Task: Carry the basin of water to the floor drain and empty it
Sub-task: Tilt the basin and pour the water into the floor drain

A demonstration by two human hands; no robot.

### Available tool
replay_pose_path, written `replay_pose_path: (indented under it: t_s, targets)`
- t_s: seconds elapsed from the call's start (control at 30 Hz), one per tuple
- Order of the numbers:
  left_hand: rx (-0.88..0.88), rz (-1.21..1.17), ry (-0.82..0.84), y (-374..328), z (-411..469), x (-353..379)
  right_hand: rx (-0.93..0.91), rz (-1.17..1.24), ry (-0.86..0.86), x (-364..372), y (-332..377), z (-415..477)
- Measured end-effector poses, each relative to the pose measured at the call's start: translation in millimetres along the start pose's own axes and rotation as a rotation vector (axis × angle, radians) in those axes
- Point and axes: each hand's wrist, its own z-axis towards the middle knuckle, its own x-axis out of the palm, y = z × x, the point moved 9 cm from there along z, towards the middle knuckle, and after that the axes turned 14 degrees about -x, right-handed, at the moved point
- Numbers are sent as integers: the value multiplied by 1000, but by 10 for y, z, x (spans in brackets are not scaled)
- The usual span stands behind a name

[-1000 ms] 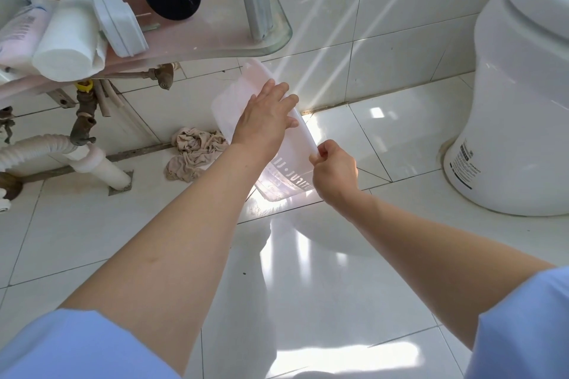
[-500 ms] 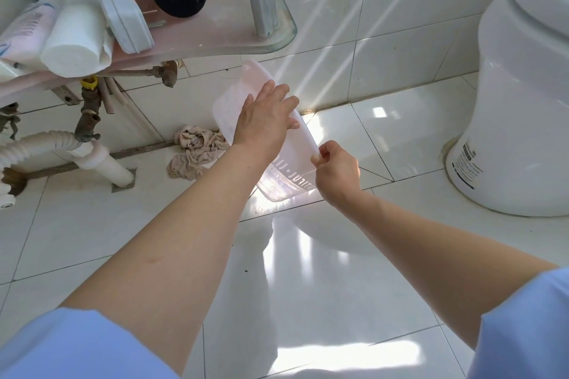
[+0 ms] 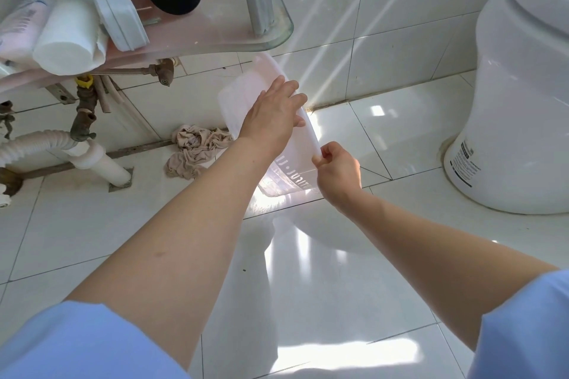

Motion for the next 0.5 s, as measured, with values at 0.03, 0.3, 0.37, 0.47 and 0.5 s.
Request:
replay_pose_path:
  t_s: [0.03,0.3,0.37,0.47,0.5]
  targets:
    - [3,-3,8,0,4,10,3,1,-3,0,-5,-4]
    - [25,-45,36,1,-1,55,34,36,-9,45,-21,-63]
    - [23,-49,35,15,-7,50,37,41,-5,50,-21,-66]
    - [24,-55,48,13,-16,54,45,50,-3,61,-29,-75]
    - [23,-53,55,12,-18,60,45,50,-4,62,-32,-79]
